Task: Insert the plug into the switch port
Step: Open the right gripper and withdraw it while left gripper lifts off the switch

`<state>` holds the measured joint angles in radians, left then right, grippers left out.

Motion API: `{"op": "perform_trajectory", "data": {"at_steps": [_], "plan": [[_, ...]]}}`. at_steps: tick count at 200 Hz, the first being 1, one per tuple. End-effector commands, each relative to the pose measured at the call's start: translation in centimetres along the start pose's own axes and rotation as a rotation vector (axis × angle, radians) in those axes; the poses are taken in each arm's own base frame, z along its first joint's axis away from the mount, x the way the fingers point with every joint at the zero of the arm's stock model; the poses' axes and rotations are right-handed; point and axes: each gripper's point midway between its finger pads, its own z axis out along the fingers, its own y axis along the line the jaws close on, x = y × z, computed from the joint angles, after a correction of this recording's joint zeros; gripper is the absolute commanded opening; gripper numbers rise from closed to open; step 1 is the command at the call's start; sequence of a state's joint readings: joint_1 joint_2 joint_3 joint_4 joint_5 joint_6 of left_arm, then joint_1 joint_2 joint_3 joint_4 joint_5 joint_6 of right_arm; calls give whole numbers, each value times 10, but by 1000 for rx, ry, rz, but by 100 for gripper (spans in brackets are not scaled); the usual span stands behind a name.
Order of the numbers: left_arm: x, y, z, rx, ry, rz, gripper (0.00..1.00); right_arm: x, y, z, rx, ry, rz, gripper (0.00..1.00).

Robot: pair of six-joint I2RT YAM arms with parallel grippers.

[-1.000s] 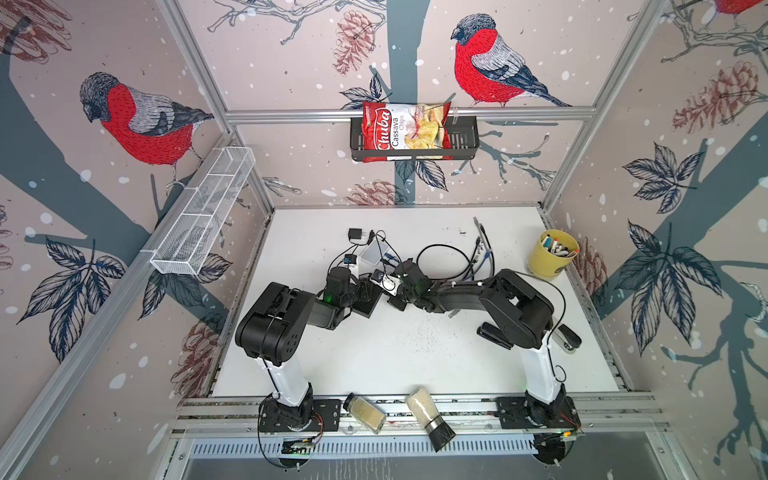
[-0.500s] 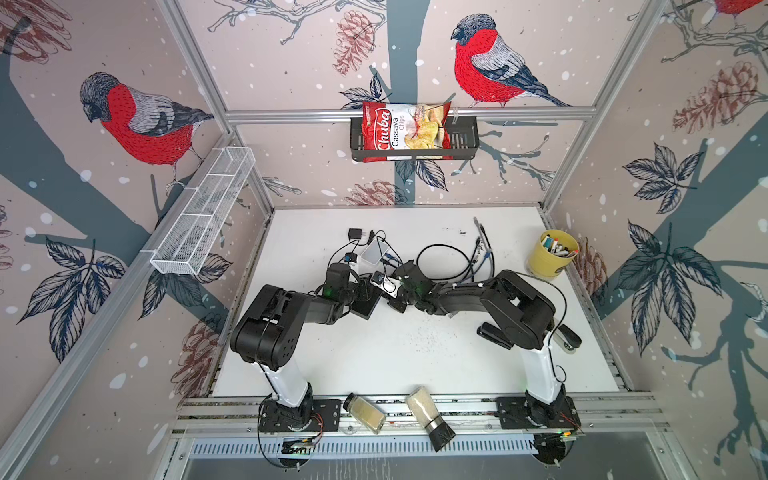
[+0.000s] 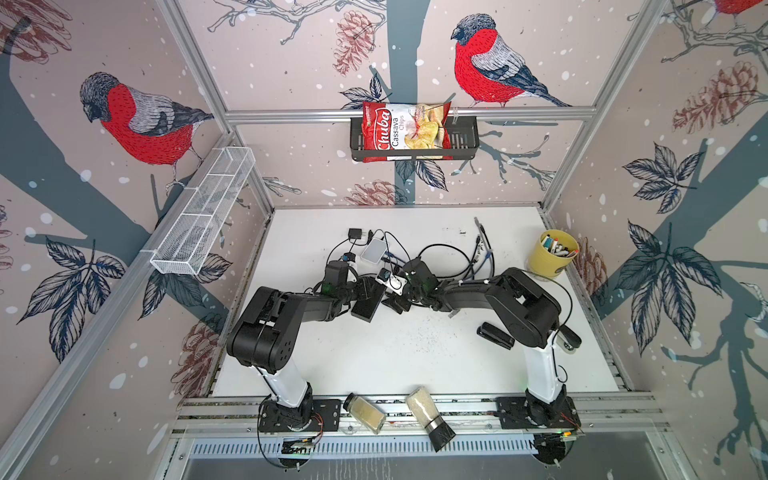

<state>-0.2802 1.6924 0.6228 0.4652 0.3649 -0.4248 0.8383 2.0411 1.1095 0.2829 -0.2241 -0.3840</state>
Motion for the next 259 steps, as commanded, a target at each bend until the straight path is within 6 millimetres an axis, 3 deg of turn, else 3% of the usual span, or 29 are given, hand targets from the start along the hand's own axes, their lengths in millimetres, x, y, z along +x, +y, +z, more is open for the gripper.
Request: {"op": "perform_trajectory", "data": {"at_steps": [1,40,70,108,135,152,181,194,259], "plan": [[-3,1,0,-7,-3,-22,48,-3,0,-6,-7,-13,-3,99],[-13,0,-4,-21,-31,-20,48,-7,-3,-22,-8,-20,-18,99],[-20,-3,-7,-25,-44,-7,49,-15,-7,-47,-23,-69,-6,99],[-32,-8,-20,-37,-87,16,49,-29,-40,-89,127,-123,60,99],[-40,-12,-32,-48,-118,38,49,-39,-76,-123,339,-166,156,99],[-42,-15,-40,-47,-136,53,49,-46,-82,-140,360,-223,205,99],[-41,-18,-46,-44,-142,65,49,-59,-75,-162,248,-375,344,99],[-38,-15,-46,-57,-137,61,49,-55,-82,-166,269,-393,410,99],[-24,-13,-57,-51,-144,19,49,-38,-71,-167,254,-342,414,99]]}}
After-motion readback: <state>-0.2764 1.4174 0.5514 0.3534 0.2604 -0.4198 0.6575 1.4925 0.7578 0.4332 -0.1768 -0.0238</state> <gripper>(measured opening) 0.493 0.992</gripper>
